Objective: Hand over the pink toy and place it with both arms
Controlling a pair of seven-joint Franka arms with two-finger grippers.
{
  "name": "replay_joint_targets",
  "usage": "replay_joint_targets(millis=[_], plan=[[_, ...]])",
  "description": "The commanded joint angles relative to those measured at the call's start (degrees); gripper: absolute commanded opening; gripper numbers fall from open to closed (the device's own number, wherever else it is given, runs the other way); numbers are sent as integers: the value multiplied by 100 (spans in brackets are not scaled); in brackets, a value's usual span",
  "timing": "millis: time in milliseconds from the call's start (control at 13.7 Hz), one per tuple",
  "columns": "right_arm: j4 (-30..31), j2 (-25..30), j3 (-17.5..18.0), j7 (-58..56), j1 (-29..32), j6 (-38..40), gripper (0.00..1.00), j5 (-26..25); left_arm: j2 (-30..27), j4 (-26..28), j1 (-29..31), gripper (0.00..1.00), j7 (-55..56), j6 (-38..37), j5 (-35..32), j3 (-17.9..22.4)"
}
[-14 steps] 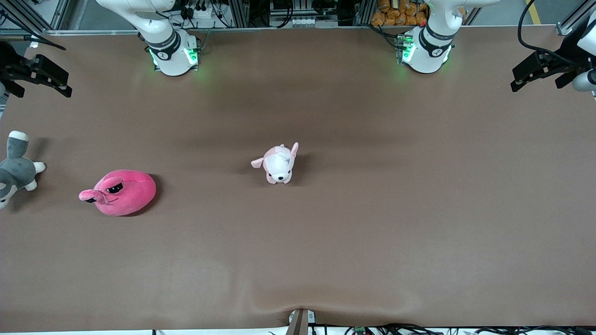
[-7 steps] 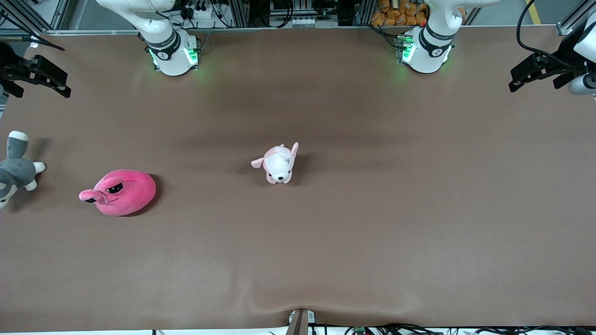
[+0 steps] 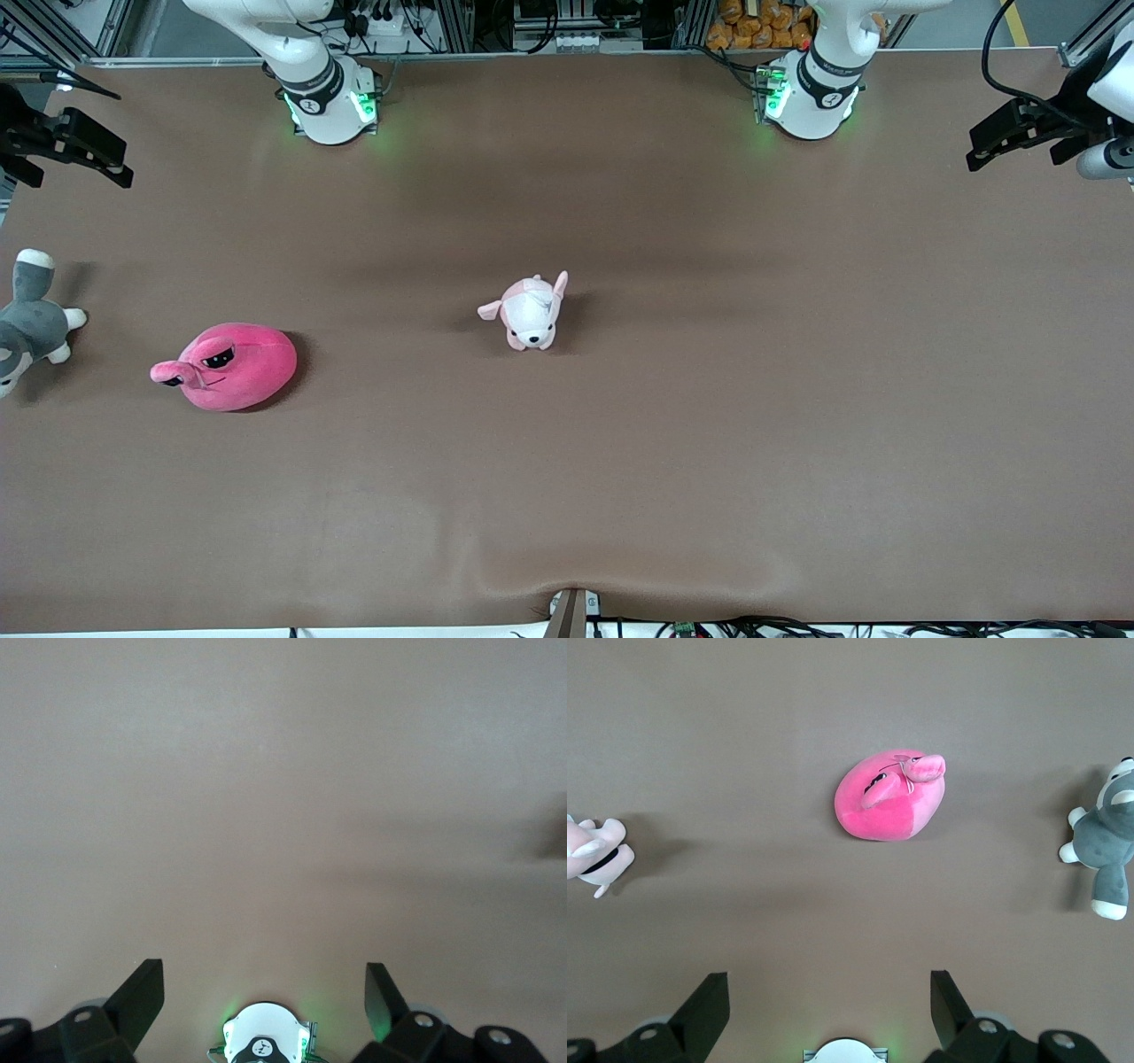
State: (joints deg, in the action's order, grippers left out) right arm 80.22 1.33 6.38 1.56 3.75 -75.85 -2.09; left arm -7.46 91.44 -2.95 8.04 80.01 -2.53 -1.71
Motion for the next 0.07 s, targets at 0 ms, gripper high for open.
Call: replay_joint_targets(millis=[0], plan=[[-25, -1, 48, -50, 116, 35, 100, -54, 52, -153, 23, 100, -75, -126, 7, -14]])
